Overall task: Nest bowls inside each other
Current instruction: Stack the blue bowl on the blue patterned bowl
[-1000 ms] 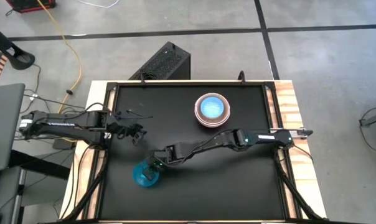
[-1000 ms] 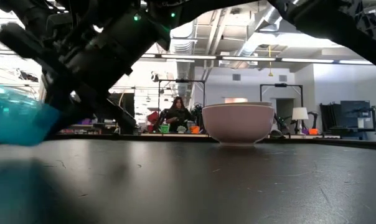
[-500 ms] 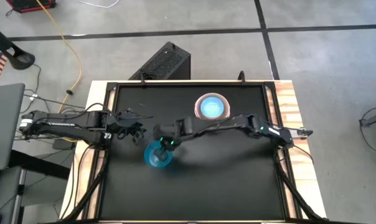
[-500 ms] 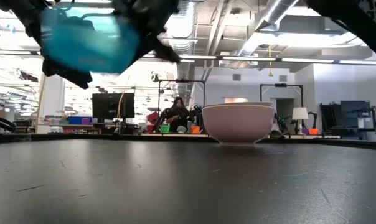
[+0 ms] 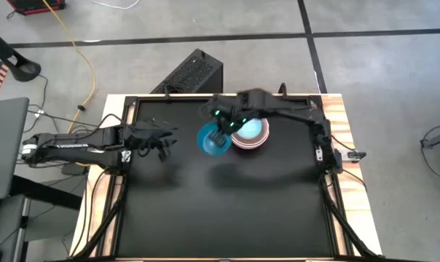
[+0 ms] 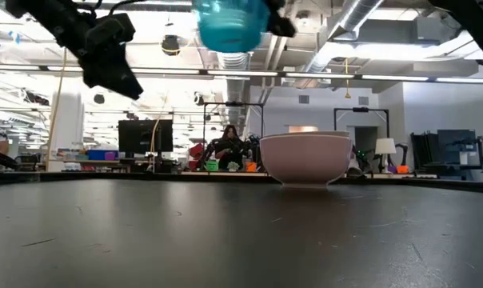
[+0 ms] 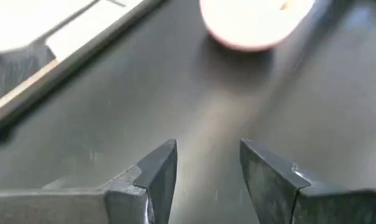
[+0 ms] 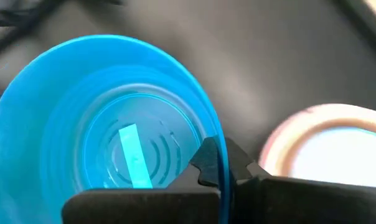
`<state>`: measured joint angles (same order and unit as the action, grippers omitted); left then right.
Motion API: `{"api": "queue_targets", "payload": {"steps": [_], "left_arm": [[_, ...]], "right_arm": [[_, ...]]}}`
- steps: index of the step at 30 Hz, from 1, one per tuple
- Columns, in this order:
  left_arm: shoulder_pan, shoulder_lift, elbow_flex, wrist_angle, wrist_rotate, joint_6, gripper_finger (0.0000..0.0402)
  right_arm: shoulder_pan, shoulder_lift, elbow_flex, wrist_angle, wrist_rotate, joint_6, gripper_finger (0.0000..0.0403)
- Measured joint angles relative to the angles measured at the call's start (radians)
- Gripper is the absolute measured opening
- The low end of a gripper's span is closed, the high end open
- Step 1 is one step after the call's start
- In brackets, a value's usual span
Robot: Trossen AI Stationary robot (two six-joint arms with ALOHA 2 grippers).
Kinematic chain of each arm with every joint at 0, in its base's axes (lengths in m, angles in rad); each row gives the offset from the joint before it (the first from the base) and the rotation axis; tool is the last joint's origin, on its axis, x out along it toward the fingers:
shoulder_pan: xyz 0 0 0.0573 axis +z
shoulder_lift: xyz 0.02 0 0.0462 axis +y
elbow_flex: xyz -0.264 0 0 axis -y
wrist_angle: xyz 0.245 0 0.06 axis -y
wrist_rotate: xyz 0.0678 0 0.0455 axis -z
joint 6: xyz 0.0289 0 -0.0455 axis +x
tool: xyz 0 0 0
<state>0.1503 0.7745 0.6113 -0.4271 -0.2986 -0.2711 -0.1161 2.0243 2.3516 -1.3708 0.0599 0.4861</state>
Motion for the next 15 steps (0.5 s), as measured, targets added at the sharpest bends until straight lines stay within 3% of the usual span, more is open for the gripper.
{"api": "queue_targets", "payload": {"steps": [5,10,15], "left_arm": [[0.088,0.025,0.0,0.107,0.099,0.093,0.0164],[0.138,0.044,0.0,0.088,0.194,0.077,0.0164],[0.143,0.044,0.0,0.046,0.214,0.024,0.0164]], "right_arm": [[-0.081,-0.052,0.0,-0.124,0.052,-0.022,0.0],[-0.166,-0.084,0.0,-0.172,0.046,-0.113,0.0],[-0.278,-0.095,0.0,-0.186,0.034,-0.205,0.0]]}}
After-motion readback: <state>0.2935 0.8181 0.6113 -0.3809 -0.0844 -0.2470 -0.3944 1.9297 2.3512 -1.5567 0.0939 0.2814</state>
